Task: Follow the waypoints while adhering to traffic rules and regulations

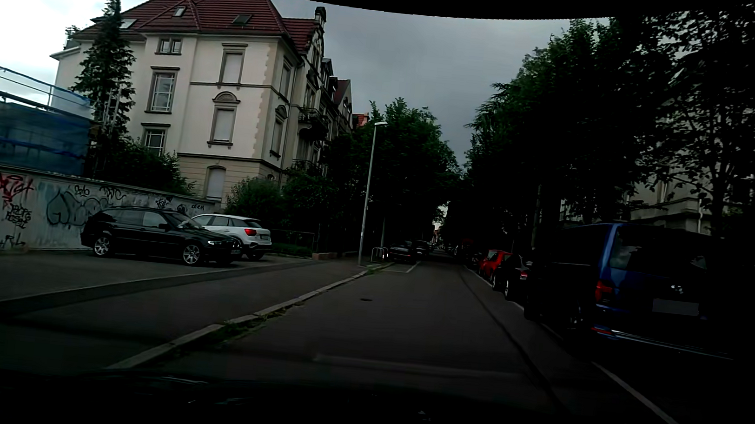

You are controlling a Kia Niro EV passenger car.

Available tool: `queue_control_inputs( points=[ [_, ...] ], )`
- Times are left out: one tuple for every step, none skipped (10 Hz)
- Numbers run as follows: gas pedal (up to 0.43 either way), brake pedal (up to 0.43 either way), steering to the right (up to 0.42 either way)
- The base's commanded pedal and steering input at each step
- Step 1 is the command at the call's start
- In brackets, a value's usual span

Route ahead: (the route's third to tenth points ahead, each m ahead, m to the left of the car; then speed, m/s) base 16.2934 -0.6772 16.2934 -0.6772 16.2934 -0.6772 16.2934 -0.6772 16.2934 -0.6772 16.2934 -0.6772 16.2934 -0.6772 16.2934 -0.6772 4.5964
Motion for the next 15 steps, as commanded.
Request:
queue_control_inputs(
  points=[
    [0.0,0.0,-0.056],
    [0.0,0.0,-0.057],
    [0.0,0.0,-0.056],
    [0.0,0.0,-0.056],
    [0.0,0.0,-0.056],
    [0.0,0.0,-0.057],
    [0.0,0.0,-0.056],
    [0.0,0.012,-0.057],
    [0.0,0.03,-0.057],
    [0.0,0.03,-0.057],
    [0.0,0.037,-0.056],
    [0.0,0.079,-0.056],
    [0.0,0.098,-0.056],
    [0.0,0.122,-0.056],
    [0.0,0.128,-0.054]
  ],
)
